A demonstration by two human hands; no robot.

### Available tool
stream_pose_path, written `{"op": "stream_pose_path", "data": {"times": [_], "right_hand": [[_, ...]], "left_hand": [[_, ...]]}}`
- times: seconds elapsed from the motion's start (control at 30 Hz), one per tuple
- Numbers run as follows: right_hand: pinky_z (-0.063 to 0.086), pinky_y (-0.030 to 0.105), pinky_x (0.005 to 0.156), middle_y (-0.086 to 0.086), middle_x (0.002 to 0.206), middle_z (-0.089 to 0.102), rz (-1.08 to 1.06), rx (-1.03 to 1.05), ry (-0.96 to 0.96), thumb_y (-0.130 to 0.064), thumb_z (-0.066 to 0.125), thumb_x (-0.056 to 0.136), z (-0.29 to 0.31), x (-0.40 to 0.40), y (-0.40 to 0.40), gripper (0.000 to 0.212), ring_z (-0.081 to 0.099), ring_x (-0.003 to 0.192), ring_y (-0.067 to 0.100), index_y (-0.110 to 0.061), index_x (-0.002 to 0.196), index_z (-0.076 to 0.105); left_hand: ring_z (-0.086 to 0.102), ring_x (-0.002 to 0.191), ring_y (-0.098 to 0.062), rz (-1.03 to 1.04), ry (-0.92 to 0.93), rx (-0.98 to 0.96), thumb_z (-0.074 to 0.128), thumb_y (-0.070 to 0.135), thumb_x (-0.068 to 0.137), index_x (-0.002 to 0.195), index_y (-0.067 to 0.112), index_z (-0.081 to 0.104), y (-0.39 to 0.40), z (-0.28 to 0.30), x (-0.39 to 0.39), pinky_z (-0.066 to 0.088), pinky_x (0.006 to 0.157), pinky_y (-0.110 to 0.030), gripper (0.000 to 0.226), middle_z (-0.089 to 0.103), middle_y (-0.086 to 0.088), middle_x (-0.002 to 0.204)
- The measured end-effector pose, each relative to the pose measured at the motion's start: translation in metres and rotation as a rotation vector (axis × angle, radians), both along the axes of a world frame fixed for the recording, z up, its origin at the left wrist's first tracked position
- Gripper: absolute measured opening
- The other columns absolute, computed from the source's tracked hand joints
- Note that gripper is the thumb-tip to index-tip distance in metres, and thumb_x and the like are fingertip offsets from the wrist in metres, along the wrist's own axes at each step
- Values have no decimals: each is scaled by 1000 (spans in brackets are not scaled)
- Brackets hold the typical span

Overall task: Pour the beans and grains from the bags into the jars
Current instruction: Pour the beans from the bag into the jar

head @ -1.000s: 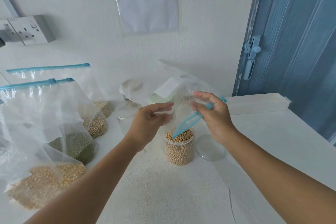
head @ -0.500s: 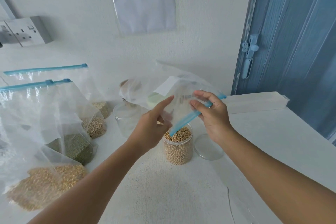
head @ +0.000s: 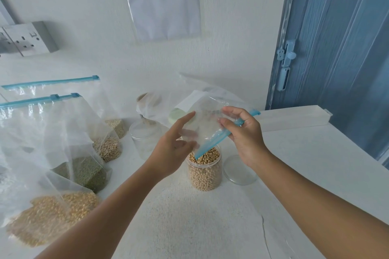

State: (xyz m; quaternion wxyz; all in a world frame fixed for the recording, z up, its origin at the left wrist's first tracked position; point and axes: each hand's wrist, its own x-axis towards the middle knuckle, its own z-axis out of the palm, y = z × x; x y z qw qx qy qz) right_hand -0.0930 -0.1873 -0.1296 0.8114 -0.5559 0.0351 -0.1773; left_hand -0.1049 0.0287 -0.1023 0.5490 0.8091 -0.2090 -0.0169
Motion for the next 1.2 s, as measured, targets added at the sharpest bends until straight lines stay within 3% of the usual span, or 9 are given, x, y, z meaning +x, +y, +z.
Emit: {"op": "stream_pose_path", "data": {"times": [0.23, 0.5, 0.63, 0.83, 0.9, 0.97, 1.03, 1.1, 1.2], "right_hand": [[60, 35, 95, 5, 117, 76, 43, 201, 47, -1, 64, 99, 9, 3, -1, 21, 74, 109, 24, -13, 111, 77], [61, 31, 85, 5, 124, 74, 101, 281, -4, 6, 59, 100, 39, 2, -3, 29, 76, 98, 23, -12, 113, 77], [60, 32, 79, 0, 109, 74, 164, 218, -75, 11, 53, 99, 75, 2, 0, 40, 71, 82, 20, -16, 114, 78], [57, 26, 67, 3, 134, 69, 332, 55, -131, 13, 47, 96, 126, -10, 25, 46, 60, 67, 14, -14, 118, 76], [54, 25, 64, 4, 130, 72, 408, -14, -138, 13, 45, 94, 137, -13, 36, 46, 56, 61, 13, -14, 113, 77], [50, 26, 63, 5, 126, 74, 488, -69, -157, 13, 44, 92, 145, -15, 47, 47, 53, 60, 13, -15, 103, 80], [47, 26, 63, 7, 124, 75, 567, -109, -176, 14, 43, 90, 153, -17, 55, 51, 51, 63, 15, -17, 92, 82], [45, 25, 60, 9, 121, 76, 624, -169, -189, 14, 41, 89, 160, -20, 59, 52, 50, 67, 17, -18, 87, 83], [44, 25, 57, 12, 118, 76, 667, -300, -187, 14, 41, 87, 167, -21, 61, 51, 46, 68, 20, -15, 85, 83]], "left_hand": [[76, 107, -29, 1, 223, -243, 49, 6, 109, 156, 31, 42, 5, 18, -2, 57, 102, -46, 54, 77, -5, 121], [76, 104, -34, -48, 279, -299, 57, 9, 104, 160, 38, 33, 15, 35, -14, 61, 95, -44, 68, 77, -11, 120], [75, 102, -43, -162, 345, -156, 67, 31, 89, 151, 62, 28, 50, 81, -23, 63, 89, -45, 79, 75, -15, 122], [71, 73, -32, -175, 279, 217, 75, 53, 89, 138, 54, 59, 106, 143, -19, 61, 76, -41, 52, 74, -23, 90], [68, 84, -20, -100, 78, 193, 78, 56, 87, 128, 49, 69, 110, 151, -13, 56, 88, -39, 43, 73, -5, 90], [65, 112, -3, -60, -88, 93, 78, 49, 88, 114, 40, 78, 107, 153, -5, 42, 105, -35, 27, 74, 12, 108], [43, 139, 10, -81, -119, 16, 81, 57, 82, 106, 33, 82, 102, 156, 1, 27, 115, -35, 34, 70, 17, 130], [30, 148, 9, -125, -75, -31, 83, 69, 68, 105, 28, 84, 100, 160, 4, 17, 123, -36, 55, 64, 17, 140], [42, 148, -11, -214, -50, -41, 80, 69, 75, 100, 17, 84, 100, 165, 10, 15, 127, -43, 58, 65, 3, 144]]}}
